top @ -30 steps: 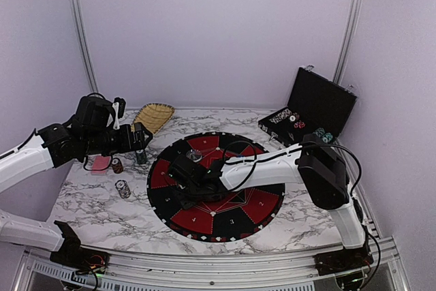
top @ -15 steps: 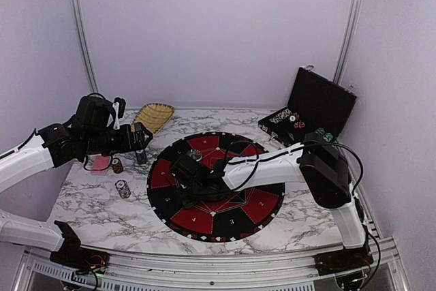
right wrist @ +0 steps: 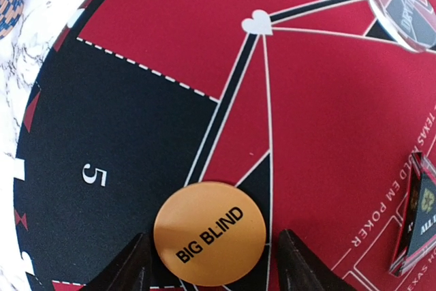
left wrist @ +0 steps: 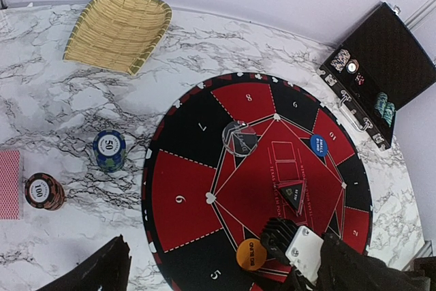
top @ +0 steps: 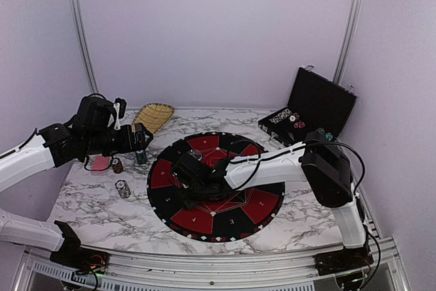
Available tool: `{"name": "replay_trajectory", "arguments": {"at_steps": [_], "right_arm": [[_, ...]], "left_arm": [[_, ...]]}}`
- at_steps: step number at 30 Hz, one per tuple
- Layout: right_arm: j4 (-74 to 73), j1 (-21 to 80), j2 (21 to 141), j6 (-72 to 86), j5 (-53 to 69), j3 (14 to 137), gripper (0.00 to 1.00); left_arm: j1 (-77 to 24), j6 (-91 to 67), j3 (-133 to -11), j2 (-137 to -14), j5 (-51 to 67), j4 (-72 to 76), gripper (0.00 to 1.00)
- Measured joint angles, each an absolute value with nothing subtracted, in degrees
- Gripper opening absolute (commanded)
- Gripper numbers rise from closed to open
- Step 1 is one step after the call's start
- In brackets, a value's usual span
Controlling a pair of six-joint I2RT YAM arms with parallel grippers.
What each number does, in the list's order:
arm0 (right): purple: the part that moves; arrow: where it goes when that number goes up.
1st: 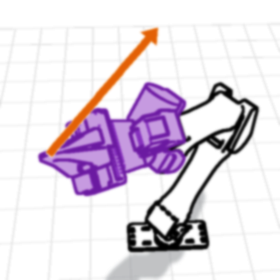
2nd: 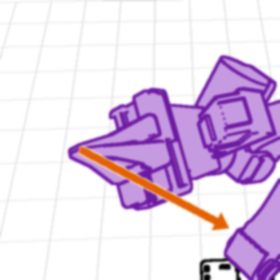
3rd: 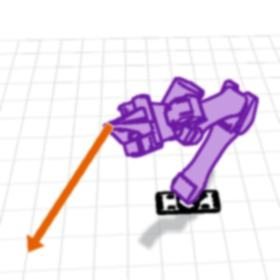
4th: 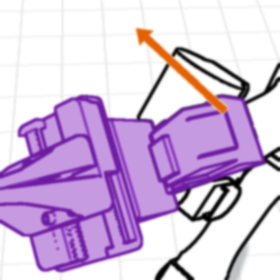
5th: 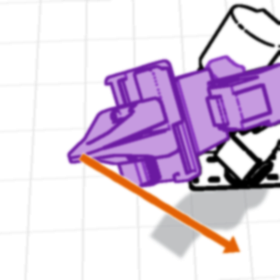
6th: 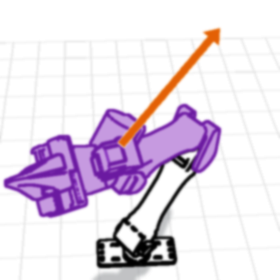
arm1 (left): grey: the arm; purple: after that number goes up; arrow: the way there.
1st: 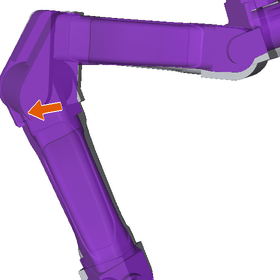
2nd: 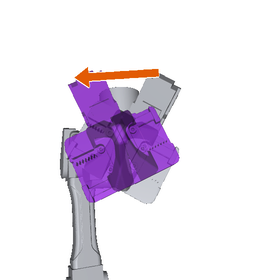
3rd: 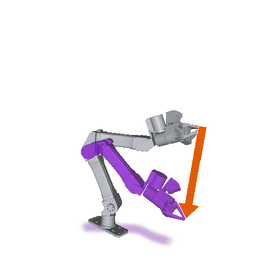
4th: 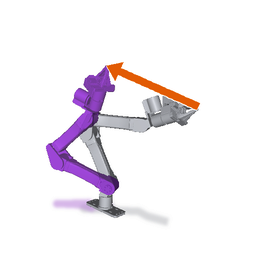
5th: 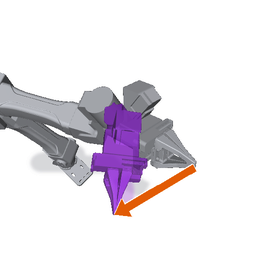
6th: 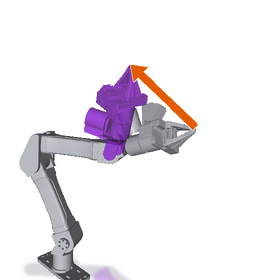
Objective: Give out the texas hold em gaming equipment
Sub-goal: Move the big blind button to position 5.
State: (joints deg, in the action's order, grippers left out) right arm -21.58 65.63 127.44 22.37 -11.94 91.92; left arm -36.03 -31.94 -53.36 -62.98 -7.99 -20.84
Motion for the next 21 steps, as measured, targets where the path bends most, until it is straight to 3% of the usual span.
{"name": "replay_trajectory", "arguments": {"at_steps": [9,21], "right_arm": [[-23.35,65.34,126.65,22.04,-10.87,91.85,0.75],[-26.44,64.07,120.51,21.32,-12.08,90.04,0.76]], "left_arm": [[-36.05,-31.94,-53.36,-62.98,-7.99,-20.84,0.99],[-35.92,-31.94,-53.36,-62.98,-7.99,-20.84,0.99]]}}
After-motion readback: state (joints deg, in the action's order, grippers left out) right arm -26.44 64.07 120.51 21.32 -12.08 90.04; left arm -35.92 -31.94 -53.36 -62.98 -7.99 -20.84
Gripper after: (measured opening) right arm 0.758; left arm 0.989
